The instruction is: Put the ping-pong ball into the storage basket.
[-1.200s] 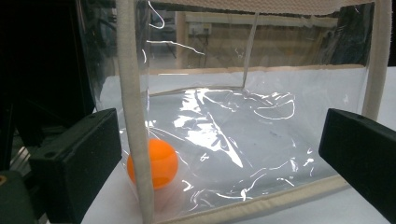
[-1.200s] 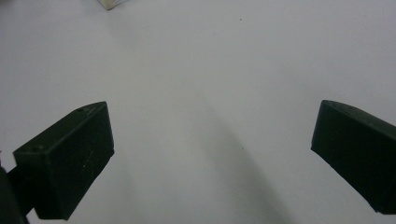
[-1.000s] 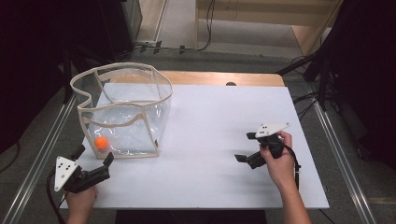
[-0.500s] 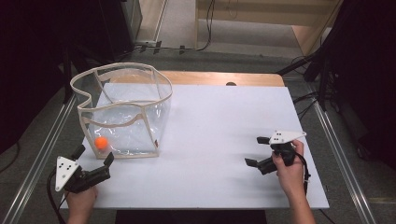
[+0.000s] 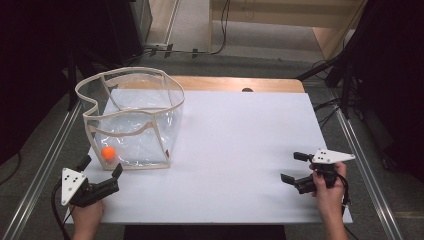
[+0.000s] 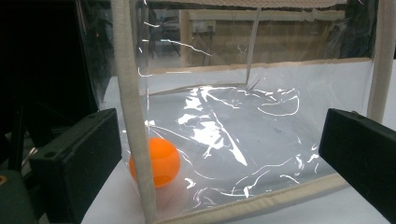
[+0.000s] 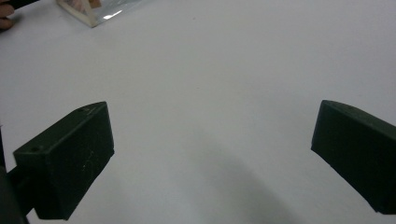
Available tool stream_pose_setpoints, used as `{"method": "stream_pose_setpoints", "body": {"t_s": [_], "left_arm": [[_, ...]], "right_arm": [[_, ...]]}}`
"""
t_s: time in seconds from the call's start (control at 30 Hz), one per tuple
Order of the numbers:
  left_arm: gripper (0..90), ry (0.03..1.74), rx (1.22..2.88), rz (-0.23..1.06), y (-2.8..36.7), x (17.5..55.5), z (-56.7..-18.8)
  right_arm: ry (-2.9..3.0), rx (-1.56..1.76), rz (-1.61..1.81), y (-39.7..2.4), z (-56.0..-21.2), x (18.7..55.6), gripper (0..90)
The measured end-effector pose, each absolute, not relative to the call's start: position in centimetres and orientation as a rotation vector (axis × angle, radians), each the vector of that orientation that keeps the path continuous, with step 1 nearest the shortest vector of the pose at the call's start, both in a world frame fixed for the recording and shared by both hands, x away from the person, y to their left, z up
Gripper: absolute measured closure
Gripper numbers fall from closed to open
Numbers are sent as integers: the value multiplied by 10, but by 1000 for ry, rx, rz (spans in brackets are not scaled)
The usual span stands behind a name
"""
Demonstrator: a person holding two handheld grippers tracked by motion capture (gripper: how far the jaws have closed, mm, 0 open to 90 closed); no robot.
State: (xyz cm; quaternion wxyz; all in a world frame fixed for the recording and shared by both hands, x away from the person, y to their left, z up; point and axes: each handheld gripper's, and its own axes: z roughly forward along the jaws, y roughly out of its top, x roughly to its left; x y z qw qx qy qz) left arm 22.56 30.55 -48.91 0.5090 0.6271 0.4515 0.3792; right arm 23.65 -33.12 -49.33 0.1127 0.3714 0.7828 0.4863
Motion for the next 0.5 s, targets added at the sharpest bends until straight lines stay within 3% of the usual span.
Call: {"method": "stream_pose_setpoints", "body": {"t_s": [0.5], "left_arm": [[0,1096,1507,974,301,220,-490]], "right_arm": [[2157,1145,1583,-355,-510,209,0]]}}
